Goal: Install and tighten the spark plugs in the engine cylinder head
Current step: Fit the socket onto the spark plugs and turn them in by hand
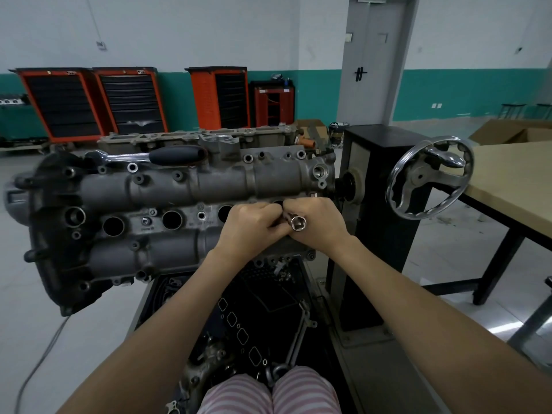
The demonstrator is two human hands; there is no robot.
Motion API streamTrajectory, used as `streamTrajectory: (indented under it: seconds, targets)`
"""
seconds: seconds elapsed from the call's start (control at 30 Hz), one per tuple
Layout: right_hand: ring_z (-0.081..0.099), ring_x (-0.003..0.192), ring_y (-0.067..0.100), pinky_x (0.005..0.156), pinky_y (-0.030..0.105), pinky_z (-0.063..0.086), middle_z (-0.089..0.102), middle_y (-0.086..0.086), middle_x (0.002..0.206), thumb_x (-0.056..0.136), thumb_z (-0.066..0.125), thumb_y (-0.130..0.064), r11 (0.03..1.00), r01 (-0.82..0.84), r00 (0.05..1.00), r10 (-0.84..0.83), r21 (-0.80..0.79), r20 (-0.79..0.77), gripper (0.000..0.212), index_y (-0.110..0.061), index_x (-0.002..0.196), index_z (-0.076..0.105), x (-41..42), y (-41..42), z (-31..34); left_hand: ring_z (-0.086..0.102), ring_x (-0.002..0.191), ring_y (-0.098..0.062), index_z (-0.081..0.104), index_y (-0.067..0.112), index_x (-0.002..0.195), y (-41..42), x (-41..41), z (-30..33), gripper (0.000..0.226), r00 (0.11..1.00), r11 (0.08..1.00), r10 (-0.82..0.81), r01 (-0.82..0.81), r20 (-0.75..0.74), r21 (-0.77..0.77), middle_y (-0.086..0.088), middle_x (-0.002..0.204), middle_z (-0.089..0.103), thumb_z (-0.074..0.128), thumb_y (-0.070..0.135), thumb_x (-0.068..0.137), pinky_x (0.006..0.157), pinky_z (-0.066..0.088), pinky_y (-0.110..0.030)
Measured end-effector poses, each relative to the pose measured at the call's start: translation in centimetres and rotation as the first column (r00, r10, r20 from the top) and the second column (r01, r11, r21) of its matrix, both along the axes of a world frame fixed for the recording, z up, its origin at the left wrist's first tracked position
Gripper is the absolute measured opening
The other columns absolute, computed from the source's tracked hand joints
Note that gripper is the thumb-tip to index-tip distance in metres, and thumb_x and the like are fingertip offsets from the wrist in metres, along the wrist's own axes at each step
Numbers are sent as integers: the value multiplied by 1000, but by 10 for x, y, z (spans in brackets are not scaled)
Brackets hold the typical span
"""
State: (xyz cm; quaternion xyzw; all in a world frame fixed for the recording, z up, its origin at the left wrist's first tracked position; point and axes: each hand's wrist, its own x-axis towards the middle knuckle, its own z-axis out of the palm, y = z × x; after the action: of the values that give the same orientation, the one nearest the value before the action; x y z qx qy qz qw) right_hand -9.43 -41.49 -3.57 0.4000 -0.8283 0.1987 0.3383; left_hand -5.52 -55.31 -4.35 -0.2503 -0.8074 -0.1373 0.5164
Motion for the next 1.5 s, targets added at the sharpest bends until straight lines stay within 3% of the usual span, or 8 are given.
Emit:
streamTrajectory:
  seconds: [0.17, 0.37, 0.63, 0.9, 1.1, 1.2, 1.3, 1.5]
  targets:
    - [53, 51, 35, 47, 29, 25, 58, 11, 59, 76, 61, -15, 997, 58, 998, -59, 58, 15, 15, -5, 75, 50, -4, -1, -1, 37, 36, -21, 42, 6, 53, 2, 4, 2, 35, 1000, 1000, 2, -2, 18, -24, -5, 45, 42, 52, 26, 80, 44, 20, -20]
    - [57, 58, 31, 47, 32, 33, 62, 9, 66, 80, 57, -19, 992, 48, 999, -47, 113, -16, 14, -6, 80, 58, -6, 0, -2, 40, 39, -25, 44, 4, 64, 4, 8, 3, 24, 995, 1000, -19, 20, 98, -10, -6, 57, 45, 48, 25, 74, 45, 24, -19]
    - [55, 47, 32, 43, 32, 35, 58, 12, 53, 73, 58, -10, 1000, -10, 1000, 9, -15, -24, 15, -5, 60, 54, -1, 1, -1, 43, 34, -22, 45, 6, 47, -1, 0, 0, 43, 999, 1000, 19, -18, 27, -10, -7, 41, 45, 59, 29, 79, 40, 27, -21]
    - [52, 44, 32, 45, 26, 25, 57, 8, 52, 70, 67, -16, 998, 60, 997, -60, 3, -39, 20, -5, 74, 51, -3, -2, -3, 38, 36, -20, 43, 6, 55, 2, 6, 3, 32, 1000, 1000, -3, 4, 31, -10, -4, 45, 42, 51, 25, 79, 44, 20, -19]
    - [55, 47, 30, 40, 31, 38, 59, 7, 55, 71, 68, -14, 999, 26, 997, -24, 26, -67, 14, -5, 72, 58, -4, -1, -3, 41, 40, -20, 45, 5, 63, 3, 7, 3, 28, 997, 1000, -26, 27, 74, -14, -2, 53, 46, 51, 29, 78, 46, 24, -18]
    - [58, 50, 30, 41, 34, 42, 61, 8, 57, 72, 66, -13, 999, 18, 998, -16, 29, -65, 11, -4, 69, 60, -4, 0, -3, 44, 39, -18, 45, 7, 60, 2, 4, 2, 35, 997, 999, 32, -30, 70, -30, -2, 50, 47, 60, 33, 78, 44, 25, -18]
    - [56, 46, 29, 41, 33, 39, 58, 10, 53, 72, 60, -10, 1000, 17, 998, -17, -11, -57, 14, -5, 60, 55, -3, -1, -3, 45, 36, -21, 46, 7, 50, 0, -1, 0, 39, 996, 998, 64, -63, 59, -22, -5, 44, 47, 78, 18, 68, 40, 29, -20]
    - [54, 45, 32, 43, 28, 31, 57, 10, 52, 71, 64, -11, 999, 46, 998, -46, 0, -38, 16, -4, 63, 52, -2, -1, -2, 41, 34, -21, 44, 6, 47, -2, -3, -2, 40, 999, 999, 27, -26, 37, -28, -6, 41, 44, 72, 18, 73, 43, 24, -18]
